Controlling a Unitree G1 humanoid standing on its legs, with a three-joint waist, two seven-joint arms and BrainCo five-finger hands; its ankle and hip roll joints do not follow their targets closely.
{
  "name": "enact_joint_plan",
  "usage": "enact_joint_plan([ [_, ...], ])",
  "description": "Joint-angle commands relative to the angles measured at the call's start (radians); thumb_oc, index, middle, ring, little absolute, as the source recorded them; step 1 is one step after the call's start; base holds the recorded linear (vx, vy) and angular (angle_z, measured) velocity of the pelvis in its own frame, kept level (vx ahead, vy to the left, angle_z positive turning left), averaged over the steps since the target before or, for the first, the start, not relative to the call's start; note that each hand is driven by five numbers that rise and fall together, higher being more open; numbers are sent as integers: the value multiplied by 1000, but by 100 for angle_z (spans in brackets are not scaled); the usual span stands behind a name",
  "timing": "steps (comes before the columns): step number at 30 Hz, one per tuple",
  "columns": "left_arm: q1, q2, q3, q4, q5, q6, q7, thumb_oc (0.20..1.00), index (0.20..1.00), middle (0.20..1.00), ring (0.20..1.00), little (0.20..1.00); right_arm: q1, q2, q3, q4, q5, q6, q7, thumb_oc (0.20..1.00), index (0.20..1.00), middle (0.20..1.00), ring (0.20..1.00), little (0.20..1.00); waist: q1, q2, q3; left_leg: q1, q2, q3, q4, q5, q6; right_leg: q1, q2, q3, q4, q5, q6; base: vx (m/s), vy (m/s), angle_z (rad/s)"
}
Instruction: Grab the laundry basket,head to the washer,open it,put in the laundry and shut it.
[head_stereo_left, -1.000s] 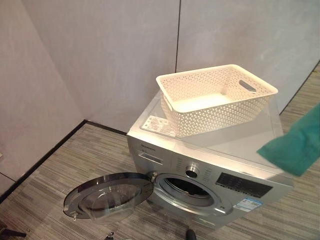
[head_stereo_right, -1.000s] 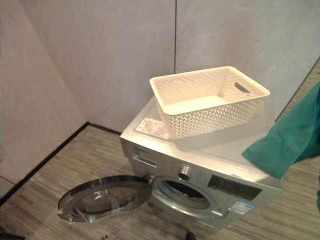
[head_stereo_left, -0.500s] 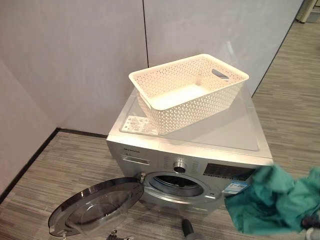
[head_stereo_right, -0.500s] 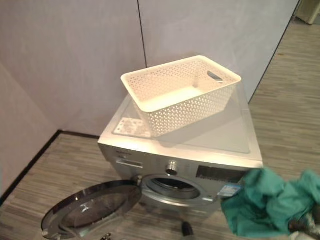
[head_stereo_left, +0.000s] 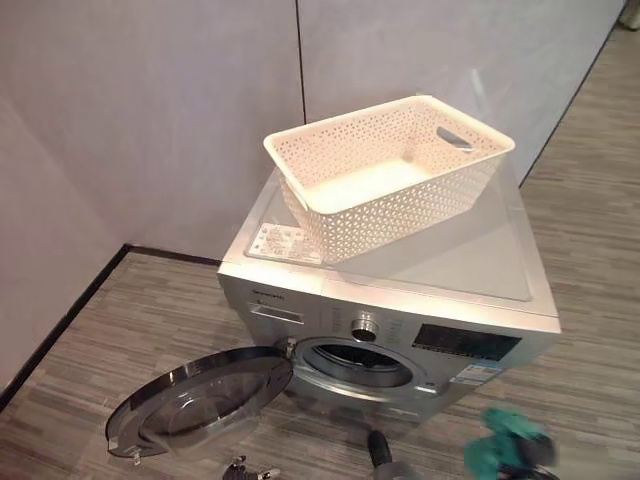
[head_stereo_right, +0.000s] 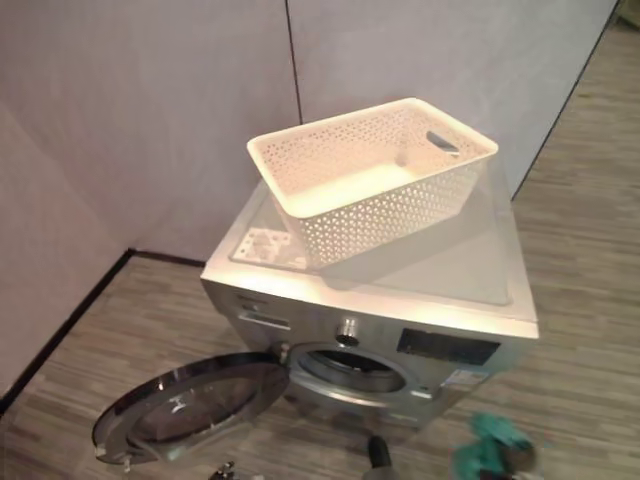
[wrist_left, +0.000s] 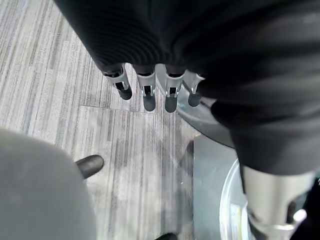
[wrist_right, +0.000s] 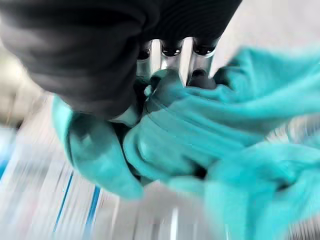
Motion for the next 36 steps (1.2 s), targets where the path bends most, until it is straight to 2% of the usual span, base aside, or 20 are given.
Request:
enact_joint_plan([
  [1, -33, 48, -27, 10, -19, -21, 0, 1000, 1000, 1000, 1000, 1000, -86, -13, -17, -56, -22, -52, 73, 200, 200, 200, 200, 200, 27, -59, 49, 19, 10, 14, 13, -43, 28, -41, -90, 3, 72, -55, 69, -8, -14, 12],
  [4, -27, 55, -62, -53, -26, -32, 12, 1000, 1000, 1000, 1000, 1000, -130, -5, 105, -126, -5, -66, 125, 200, 200, 200, 200, 200, 57, -50, 64, -3, 8, -8, 16, -35, 27, -39, -100, -19, 65, -55, 68, -18, -15, 21],
  [12, -39, 63, -133, -130, -34, -42, 24, 1000, 1000, 1000, 1000, 1000, -198, 29, 246, -177, 115, -91, 163, 200, 200, 200, 200, 200, 96, -41, 84, -37, 11, -48, 20, -20, 22, -33, -112, -56, 71, -71, 62, -14, -18, 23],
  [13, -36, 84, -172, -256, -70, -61, 27, 1000, 1000, 1000, 1000, 1000, -252, 41, 302, -174, 164, -96, 157, 200, 200, 200, 200, 200, 117, -35, 101, -51, 12, -67, 24, -17, 21, -35, -116, -63, 76, -76, 59, -45, -20, 28],
  [17, -31, 118, -223, -415, -121, -81, 10, 1000, 1000, 1000, 1000, 1000, -317, 53, 336, -166, 203, -108, 147, 200, 200, 200, 200, 200, 135, -32, 118, -67, 11, -78, 29, -13, 21, -35, -120, -75, 74, -77, 58, -32, -17, 21],
  [18, -33, 139, -253, -521, -188, -86, -8, 1000, 1000, 1000, 1000, 1000, -365, 55, 351, -179, 224, -110, 132, 200, 200, 200, 200, 200, 143, -28, 130, -80, 11, -85, 31, -8, 21, -40, -122, -78, 73, -76, 57, -58, -19, 8],
  [21, -47, 160, -285, -615, -240, -85, -28, 1000, 1000, 1000, 1000, 1000, -422, 59, 358, -184, 239, -112, 118, 200, 200, 200, 200, 200, 150, -23, 140, -96, 11, -91, 35, -5, 21, -48, -123, -80, 72, -75, 57, -38, -12, 6],
  [23, -105, 172, -352, -682, -263, -79, -54, 1000, 1000, 1000, 1000, 1000, -497, 63, 360, -186, 254, -113, 91, 200, 200, 200, 200, 200, 150, -19, 152, -119, 6, -97, 39, -1, 21, -64, -125, -75, 72, -72, 56, -48, -1, 16],
  [28, -214, 156, -453, -705, -278, -47, -83, 1000, 1000, 1000, 1000, 1000, -591, 74, 352, -191, 273, -109, 54, 200, 200, 200, 200, 200, 144, -16, 170, -152, 3, -98, 45, 5, 21, -93, -127, -64, 73, -69, 54, -30, 3, 8],
  [30, -303, 110, -524, -670, -269, -24, -90, 1000, 1000, 1000, 1000, 1000, -643, 89, 350, -193, 293, -108, 32, 200, 200, 200, 200, 200, 134, -16, 180, -169, 3, -94, 46, 9, 21, -110, -126, -57, 70, -64, 53, 0, 0, 0],
  [36, -449, 3, -624, -563, -230, -4, -86, 1000, 1000, 1000, 1000, 1000, -702, 109, 345, -201, 334, -116, 3, 200, 200, 200, 200, 200, 113, -19, 192, -187, 3, -89, 42, 13, 19, -138, -124, -42, 64, -56, 55, -2, 0, -1],
])
